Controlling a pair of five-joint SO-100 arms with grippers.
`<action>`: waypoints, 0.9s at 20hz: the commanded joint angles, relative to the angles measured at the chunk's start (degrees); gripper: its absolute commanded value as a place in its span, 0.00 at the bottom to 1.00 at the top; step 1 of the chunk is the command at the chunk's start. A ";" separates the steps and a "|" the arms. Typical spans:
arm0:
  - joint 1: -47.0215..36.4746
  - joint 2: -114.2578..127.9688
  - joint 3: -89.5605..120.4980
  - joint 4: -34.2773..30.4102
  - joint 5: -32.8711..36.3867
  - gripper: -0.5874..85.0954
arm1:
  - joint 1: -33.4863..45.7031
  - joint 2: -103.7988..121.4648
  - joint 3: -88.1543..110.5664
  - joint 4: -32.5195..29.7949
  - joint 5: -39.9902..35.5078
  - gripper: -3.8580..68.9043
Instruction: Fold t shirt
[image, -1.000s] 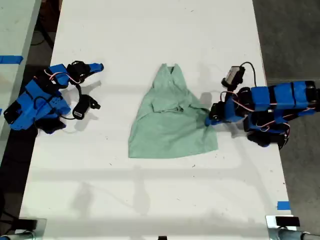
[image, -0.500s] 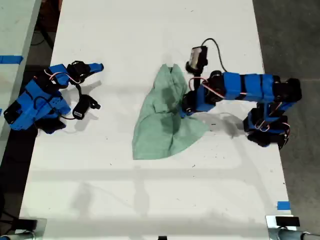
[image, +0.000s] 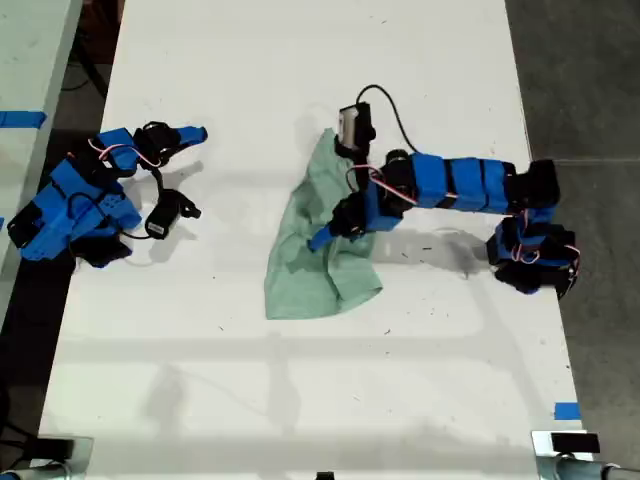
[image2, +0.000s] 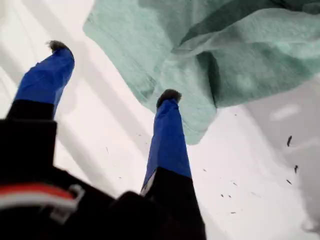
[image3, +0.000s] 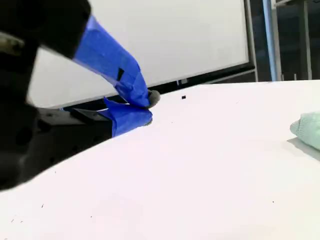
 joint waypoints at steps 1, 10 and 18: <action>-0.53 0.62 2.46 0.18 -0.53 0.00 | 3.52 21.36 13.36 0.62 2.90 0.50; -0.62 0.62 2.46 0.18 -0.70 0.00 | 14.59 93.25 107.05 -35.68 -8.88 0.08; -0.26 0.62 2.46 0.26 -0.97 0.00 | 20.92 118.39 124.54 -26.54 -10.11 0.08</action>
